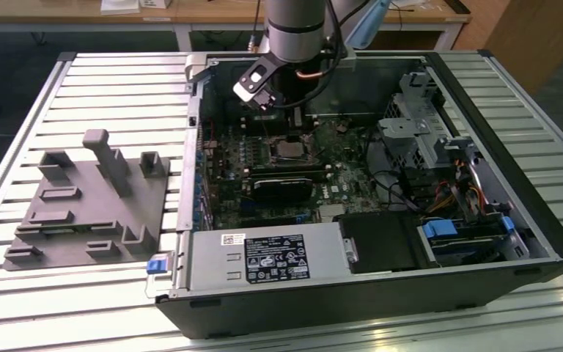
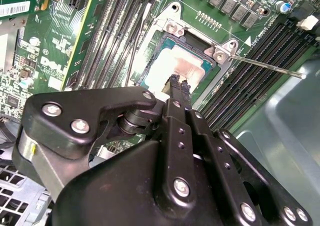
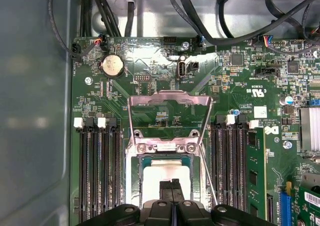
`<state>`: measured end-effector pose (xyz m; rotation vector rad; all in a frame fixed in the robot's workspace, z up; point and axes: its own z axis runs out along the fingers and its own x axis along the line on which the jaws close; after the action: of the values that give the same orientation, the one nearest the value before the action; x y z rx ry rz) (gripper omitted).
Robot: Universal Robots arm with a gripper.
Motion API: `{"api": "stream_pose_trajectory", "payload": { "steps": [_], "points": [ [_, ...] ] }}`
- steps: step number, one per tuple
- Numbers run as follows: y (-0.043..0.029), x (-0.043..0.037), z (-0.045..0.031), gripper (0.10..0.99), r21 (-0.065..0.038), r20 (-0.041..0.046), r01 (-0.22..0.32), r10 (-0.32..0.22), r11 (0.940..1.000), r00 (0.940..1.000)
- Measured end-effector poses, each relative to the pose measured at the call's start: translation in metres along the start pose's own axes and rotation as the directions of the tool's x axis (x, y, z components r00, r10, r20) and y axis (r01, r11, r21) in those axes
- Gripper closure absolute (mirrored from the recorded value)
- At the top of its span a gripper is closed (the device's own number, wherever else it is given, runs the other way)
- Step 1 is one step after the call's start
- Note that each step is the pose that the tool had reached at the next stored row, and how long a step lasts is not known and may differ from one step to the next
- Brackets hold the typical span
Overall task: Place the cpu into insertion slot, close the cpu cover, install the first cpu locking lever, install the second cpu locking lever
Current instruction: 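Close the cpu cover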
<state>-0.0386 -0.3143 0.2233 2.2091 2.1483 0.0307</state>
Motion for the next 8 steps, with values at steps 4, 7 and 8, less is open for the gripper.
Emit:
{"api": "stream_pose_trajectory", "payload": {
  "steps": [4, 7, 8],
  "points": [
    [0.0001, -0.0001, -0.0021, 0.980, 0.000, -0.0002, 0.000, 0.000, 1.0000, 1.0000],
    [0.0003, -0.0001, -0.0046, 0.980, 0.000, -0.0002, 0.000, 0.000, 1.0000, 1.0000],
    [0.0004, -0.0002, -0.0061, 0.980, 0.000, -0.0002, 0.000, 0.000, 1.0000, 1.0000]
  ]
}}
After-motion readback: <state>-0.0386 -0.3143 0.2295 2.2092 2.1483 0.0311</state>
